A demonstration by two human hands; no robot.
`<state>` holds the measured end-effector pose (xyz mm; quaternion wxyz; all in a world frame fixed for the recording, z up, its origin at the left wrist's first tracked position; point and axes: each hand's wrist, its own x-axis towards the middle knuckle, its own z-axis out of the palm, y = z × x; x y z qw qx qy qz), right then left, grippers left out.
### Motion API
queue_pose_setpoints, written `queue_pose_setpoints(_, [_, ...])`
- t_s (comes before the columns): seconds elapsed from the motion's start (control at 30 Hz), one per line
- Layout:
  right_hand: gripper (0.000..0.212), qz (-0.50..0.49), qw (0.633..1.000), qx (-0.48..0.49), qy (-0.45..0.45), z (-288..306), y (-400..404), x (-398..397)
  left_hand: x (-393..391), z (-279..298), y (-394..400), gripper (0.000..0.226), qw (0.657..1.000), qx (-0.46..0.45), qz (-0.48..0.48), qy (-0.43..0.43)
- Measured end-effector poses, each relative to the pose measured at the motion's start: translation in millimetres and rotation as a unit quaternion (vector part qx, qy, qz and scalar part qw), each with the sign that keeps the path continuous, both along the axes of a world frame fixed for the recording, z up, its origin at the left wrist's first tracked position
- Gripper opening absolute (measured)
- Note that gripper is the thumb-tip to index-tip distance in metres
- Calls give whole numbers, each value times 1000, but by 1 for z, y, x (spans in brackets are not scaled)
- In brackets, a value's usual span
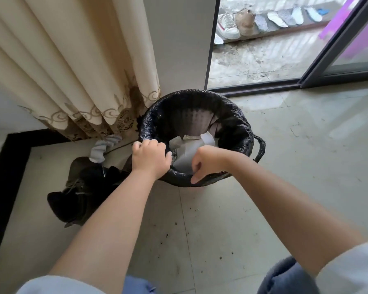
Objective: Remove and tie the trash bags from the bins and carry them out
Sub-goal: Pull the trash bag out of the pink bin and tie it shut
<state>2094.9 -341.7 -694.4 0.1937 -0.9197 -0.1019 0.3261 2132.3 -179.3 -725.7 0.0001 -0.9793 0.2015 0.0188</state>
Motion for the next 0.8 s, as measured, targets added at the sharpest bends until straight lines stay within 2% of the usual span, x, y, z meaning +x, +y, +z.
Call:
queue_pose_setpoints(0.07, [13, -13, 1000, 24, 16, 1, 0, 7, 6, -9, 9, 38, 999, -35, -22, -27])
queue_pose_setpoints(0.17, [13, -38, 999, 33, 23, 1, 2, 11, 6, -9, 22, 47, 993, -103, -58, -22])
queue_pose_setpoints(0.3, [18, -109, 992, 19, -61, -7, -6, 9, -4, 3, 40, 58, 972, -162, -173, 0])
queue_pose_setpoints(0.37, [21, -127, 985, 8, -115, -11, -11, 11, -7, 2, 45, 47, 962, -153, -225, -36])
queue_pose_setpoints(0.43, [22, -138, 976, -3, -171, -13, -12, 13, -7, 0, 43, 27, 954, -181, -228, -66])
queue_pose_setpoints(0.5, [20, -156, 962, -7, -226, -14, -12, 16, -4, 4, 36, 17, 956, -223, -183, -60])
queue_pose_setpoints(0.57, [18, -158, 955, -15, -250, -14, -11, 18, 1, 10, 29, 19, 966, -228, -108, -55])
queue_pose_setpoints(0.63, [24, -163, 957, 2, -241, -7, -11, 18, 8, 12, 24, 25, 977, -211, -10, -34])
queue_pose_setpoints(0.7, [42, -154, 961, 16, -230, 4, -9, 14, 12, 13, 19, 30, 977, -203, 66, 6])
queue_pose_setpoints(0.73, [50, -128, 968, -3, -217, 9, -6, 11, 11, 13, 16, 31, 976, -201, 83, 19])
queue_pose_setpoints(0.8, [53, -64, 981, -68, -172, 11, 3, 6, 10, 12, 11, 31, 973, -207, 102, 25])
